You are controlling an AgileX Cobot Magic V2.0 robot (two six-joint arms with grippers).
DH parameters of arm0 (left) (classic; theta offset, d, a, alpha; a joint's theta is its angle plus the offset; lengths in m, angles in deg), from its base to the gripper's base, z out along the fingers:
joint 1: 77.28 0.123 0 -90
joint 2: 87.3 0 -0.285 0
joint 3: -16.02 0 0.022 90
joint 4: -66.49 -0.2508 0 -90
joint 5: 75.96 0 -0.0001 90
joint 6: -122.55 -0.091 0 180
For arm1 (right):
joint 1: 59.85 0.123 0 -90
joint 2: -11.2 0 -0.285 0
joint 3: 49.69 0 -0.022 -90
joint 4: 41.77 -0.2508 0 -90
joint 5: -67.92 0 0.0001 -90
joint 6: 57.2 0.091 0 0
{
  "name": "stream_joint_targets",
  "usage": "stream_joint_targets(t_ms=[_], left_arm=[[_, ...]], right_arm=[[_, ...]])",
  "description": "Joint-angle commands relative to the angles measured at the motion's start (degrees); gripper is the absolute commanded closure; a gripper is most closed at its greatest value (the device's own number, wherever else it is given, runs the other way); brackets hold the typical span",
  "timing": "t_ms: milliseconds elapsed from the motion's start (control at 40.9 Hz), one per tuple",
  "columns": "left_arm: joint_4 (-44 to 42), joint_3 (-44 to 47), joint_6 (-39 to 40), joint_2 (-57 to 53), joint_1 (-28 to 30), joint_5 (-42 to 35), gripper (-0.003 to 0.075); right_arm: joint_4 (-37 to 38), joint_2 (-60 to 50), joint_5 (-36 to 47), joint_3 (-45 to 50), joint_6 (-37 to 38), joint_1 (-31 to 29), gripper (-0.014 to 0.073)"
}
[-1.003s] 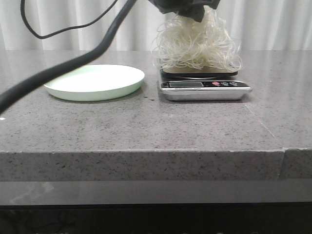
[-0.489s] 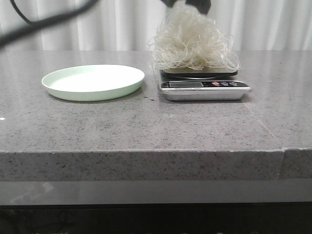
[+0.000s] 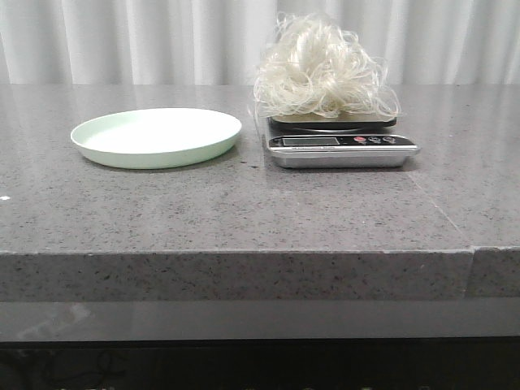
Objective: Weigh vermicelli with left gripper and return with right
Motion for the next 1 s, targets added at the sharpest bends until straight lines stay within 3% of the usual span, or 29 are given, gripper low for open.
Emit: stream_joint_targets(t_ms=[0,245,538,758,978], left_arm=[[1.3,3.2,1.0,-7.0,-0.2,-3.6,0.0178],[1.6,19.1,1.1,-20.3,-0.2,-5.3,0.0178],[2.9,37.4,1.1,-35.6,-0.2,-5.7,0.0215],[2.9,46.4,1.5,-44.3,-0.2,-5.7,0.0219],[2.9,50.2,1.5,-47.8,-0.2,-5.4,0.0219]], right_arm=[[0.6,0.6,4.7,-1.9,-0.2,-0.4,0.0058],[0.6,1.7,5.1,-2.2,-0.2,0.1,0.0058],[0.6,12.3,3.8,-8.0,-0.3,9.3,0.0058],[0.6,23.9,3.9,-16.1,-0.3,16.5,0.0058],[0.6,36.9,3.5,-25.9,-0.3,20.1,0.0058]])
